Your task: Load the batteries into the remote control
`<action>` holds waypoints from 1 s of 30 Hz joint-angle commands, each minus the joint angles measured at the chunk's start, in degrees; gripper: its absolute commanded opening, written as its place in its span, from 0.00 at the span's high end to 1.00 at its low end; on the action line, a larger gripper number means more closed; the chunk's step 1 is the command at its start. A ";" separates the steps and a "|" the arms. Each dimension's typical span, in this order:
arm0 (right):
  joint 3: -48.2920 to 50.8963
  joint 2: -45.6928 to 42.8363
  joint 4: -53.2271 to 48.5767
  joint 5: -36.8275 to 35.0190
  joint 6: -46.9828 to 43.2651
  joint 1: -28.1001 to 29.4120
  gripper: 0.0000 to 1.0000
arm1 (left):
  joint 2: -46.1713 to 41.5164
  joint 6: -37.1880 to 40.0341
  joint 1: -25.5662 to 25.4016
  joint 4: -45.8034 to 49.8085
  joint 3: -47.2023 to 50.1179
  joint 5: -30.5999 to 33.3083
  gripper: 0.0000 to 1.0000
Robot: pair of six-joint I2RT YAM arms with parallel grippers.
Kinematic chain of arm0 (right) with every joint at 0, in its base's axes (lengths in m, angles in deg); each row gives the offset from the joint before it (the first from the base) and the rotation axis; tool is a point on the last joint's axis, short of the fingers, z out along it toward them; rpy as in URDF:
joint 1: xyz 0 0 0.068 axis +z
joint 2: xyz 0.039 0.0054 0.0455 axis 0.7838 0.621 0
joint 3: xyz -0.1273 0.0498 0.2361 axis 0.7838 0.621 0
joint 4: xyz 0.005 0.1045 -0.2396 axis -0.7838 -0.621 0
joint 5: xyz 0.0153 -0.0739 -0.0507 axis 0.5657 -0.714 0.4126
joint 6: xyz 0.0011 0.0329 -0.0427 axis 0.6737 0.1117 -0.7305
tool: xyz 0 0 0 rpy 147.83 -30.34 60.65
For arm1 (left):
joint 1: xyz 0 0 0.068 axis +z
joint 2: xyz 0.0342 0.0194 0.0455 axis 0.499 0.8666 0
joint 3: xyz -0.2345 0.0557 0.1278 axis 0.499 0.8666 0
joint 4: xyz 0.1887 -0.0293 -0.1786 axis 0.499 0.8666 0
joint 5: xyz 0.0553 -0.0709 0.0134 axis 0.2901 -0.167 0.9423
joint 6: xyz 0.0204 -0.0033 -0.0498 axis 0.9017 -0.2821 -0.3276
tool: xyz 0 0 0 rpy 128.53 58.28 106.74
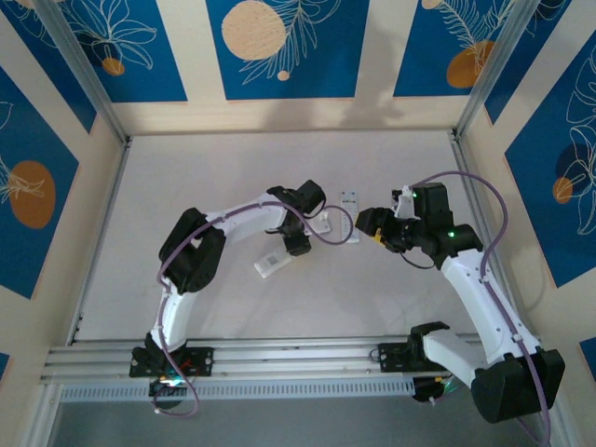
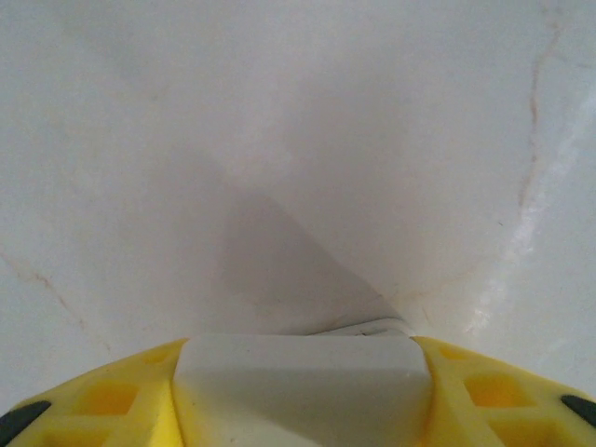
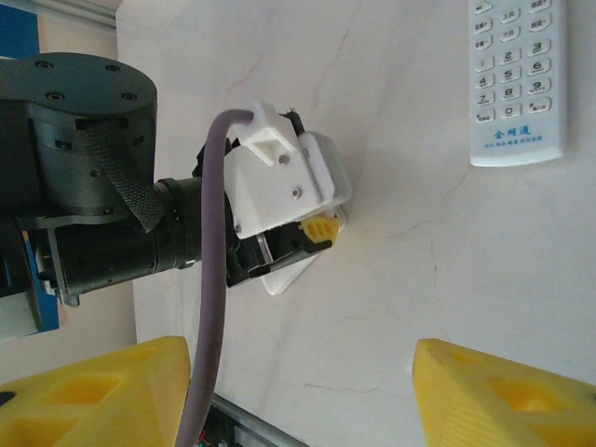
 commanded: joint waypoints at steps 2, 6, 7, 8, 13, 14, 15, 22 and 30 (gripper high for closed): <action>0.47 0.50 0.34 1.92 0.08 -0.18 0.35 | -0.43 -11.46 0.28 3.71 -1.80 0.41 0.53; -0.06 0.86 0.08 1.94 -0.02 -0.05 0.35 | -0.73 -16.17 0.27 4.35 -1.72 -1.72 0.52; -0.06 0.94 0.23 1.92 0.07 -0.10 0.35 | -0.86 -16.08 0.34 3.79 -1.14 -2.89 0.51; -0.06 0.94 0.33 1.99 0.16 -0.04 0.35 | -0.91 -16.18 0.29 3.24 -0.68 -3.40 0.51; -0.07 1.13 0.44 2.15 0.32 0.05 0.35 | 0.68 -15.45 0.25 5.44 -1.06 0.85 0.51; -0.02 1.16 0.43 2.17 0.40 0.12 0.35 | 0.63 -15.22 0.17 5.31 -0.67 1.50 0.51; 0.11 1.13 0.51 2.09 0.42 0.12 0.35 | 0.51 -14.99 0.25 4.92 0.01 1.96 0.51; -0.07 1.26 0.44 2.18 0.43 0.21 0.35 | 1.04 -14.83 0.24 3.49 0.82 -0.84 0.49; -0.24 0.95 -0.05 2.06 0.45 0.15 0.35 | 2.60 -14.93 0.14 3.92 1.18 -0.60 0.45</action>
